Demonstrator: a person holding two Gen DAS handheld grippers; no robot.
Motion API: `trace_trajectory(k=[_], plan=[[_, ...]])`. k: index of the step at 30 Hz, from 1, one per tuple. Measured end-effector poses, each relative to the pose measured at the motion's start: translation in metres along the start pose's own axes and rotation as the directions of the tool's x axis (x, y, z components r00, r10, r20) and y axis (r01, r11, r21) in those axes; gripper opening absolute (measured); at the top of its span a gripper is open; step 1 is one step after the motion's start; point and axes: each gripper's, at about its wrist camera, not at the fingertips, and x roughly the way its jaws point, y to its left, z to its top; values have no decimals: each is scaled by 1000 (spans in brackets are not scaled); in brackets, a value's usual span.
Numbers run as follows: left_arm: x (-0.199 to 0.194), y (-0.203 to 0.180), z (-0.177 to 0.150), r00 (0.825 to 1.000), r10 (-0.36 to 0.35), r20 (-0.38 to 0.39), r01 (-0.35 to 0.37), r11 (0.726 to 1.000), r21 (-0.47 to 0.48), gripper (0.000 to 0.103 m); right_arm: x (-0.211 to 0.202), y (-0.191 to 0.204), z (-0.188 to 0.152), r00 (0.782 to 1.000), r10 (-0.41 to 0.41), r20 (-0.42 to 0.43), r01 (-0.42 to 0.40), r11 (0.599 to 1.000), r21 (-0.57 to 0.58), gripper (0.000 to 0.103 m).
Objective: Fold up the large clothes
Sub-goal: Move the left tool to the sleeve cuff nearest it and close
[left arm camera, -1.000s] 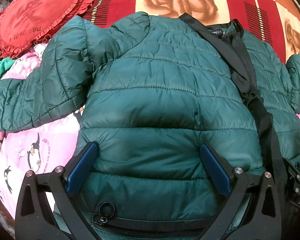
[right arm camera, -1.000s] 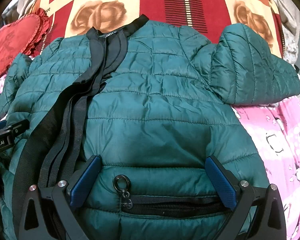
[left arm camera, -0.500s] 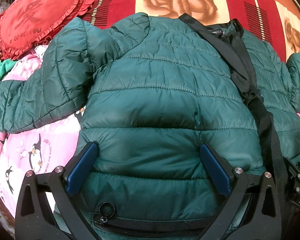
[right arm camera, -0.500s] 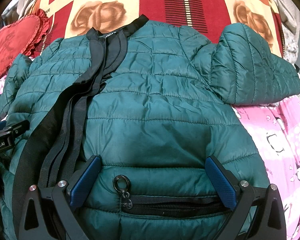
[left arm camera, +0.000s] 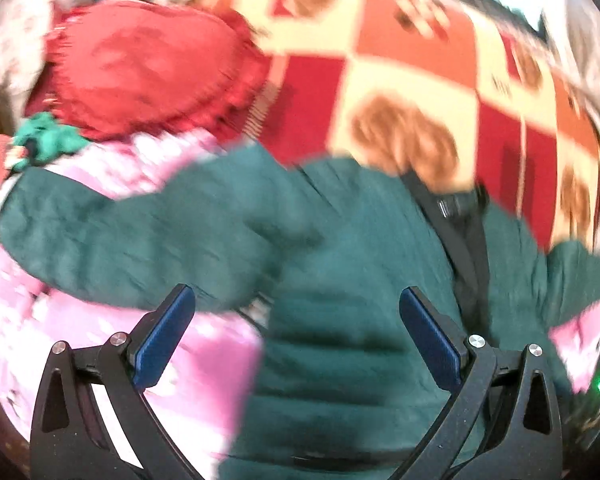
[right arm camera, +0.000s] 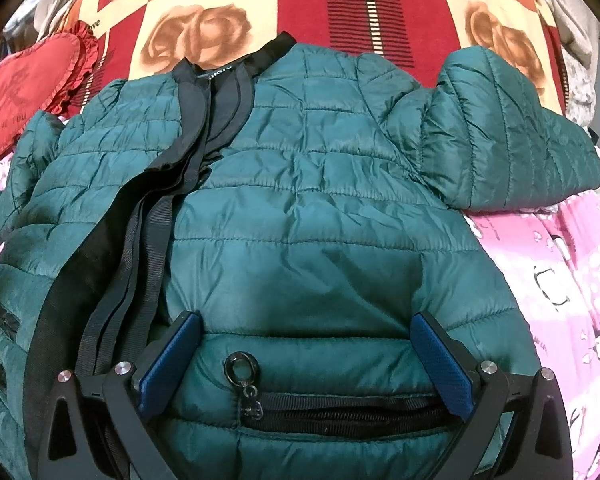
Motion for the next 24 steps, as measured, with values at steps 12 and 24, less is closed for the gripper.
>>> trace_trajectory(k=[12, 24], plan=[[-26, 235, -8, 999, 45, -1, -43, 969, -242, 102, -1, 1, 1, 1000, -13, 2, 13, 1000, -8, 103], [13, 301, -6, 987, -86, 134, 126, 937, -327, 102, -2, 1, 1, 1000, -19, 4, 19, 1000, -12, 103]])
